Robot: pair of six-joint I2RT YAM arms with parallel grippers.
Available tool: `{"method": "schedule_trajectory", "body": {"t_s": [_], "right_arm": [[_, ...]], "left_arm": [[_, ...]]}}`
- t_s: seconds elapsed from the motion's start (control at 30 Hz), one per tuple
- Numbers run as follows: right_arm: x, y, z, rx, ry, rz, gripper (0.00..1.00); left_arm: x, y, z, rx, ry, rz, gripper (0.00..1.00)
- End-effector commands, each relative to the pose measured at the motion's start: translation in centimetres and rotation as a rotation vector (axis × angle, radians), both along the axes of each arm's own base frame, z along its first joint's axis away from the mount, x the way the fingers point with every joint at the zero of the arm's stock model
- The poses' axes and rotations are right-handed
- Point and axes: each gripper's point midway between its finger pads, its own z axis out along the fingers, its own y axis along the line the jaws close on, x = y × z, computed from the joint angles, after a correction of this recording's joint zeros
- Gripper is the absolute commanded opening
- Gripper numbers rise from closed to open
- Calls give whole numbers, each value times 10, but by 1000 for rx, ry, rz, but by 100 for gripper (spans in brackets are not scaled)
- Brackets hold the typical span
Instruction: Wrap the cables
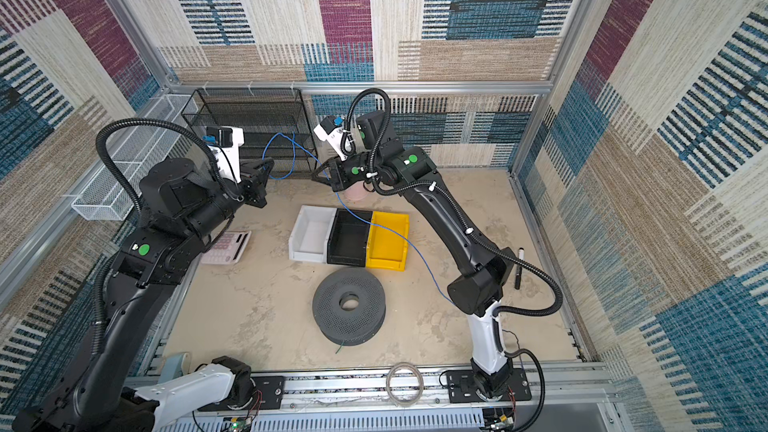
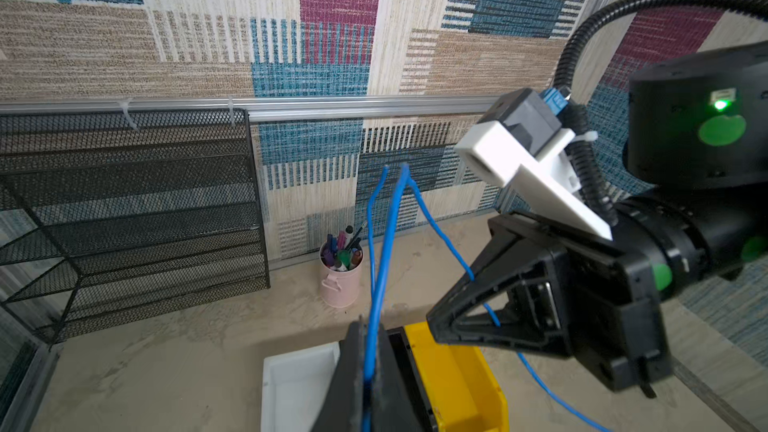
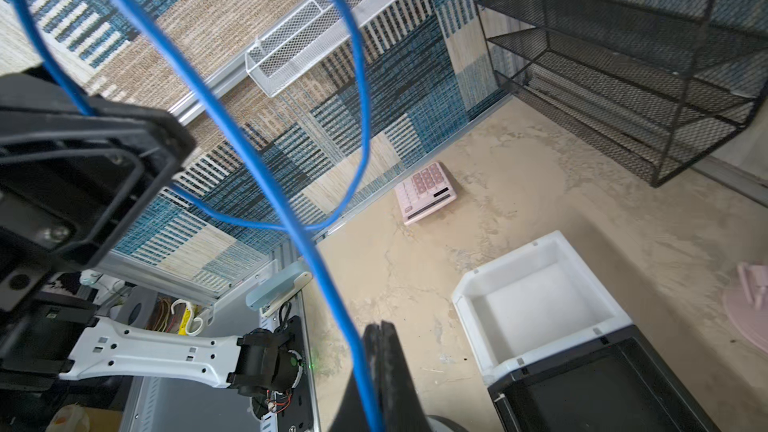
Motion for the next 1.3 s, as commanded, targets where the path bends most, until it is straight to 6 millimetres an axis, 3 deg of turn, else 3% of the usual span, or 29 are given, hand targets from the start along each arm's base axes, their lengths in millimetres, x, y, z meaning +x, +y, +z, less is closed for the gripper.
{"method": "schedule_trajectory", "body": {"t_s": [0.0, 0.1, 0.27, 0.37, 0.43, 0.5, 0.63, 0.87, 1.1, 1.27], "right_arm": [[28, -29, -8, -101, -68, -175, 0], [48, -50, -8, -167, -141, -313, 0], [61, -64, 1, -191, -199, -402, 0], [56, -56, 3, -169, -181, -356, 0], [51, -48, -2, -152, -141, -306, 0], [47, -40, -9, -133, -93, -264, 0], [36, -29, -10, 6, 69, -127, 0], [25, -25, 16, 173, 211, 16, 0], [8, -16, 38, 293, 332, 160, 0], [0, -15, 46, 309, 359, 223, 0]], "left_arm": [[-9, 13, -3, 91, 41, 35, 0], [-16, 8, -14, 159, 137, -19, 0], [-16, 3, -40, 296, 305, -87, 2], [-10, 6, -50, 339, 364, -69, 28], [-12, -2, -47, 308, 350, -108, 60], [-15, -5, -39, 266, 316, -122, 69], [-28, -4, -25, 194, 186, -123, 73], [-60, -7, -26, 36, -52, -173, 74], [-55, -24, -19, -90, -293, -209, 74], [-42, -29, 4, -57, -447, -156, 74]]}}
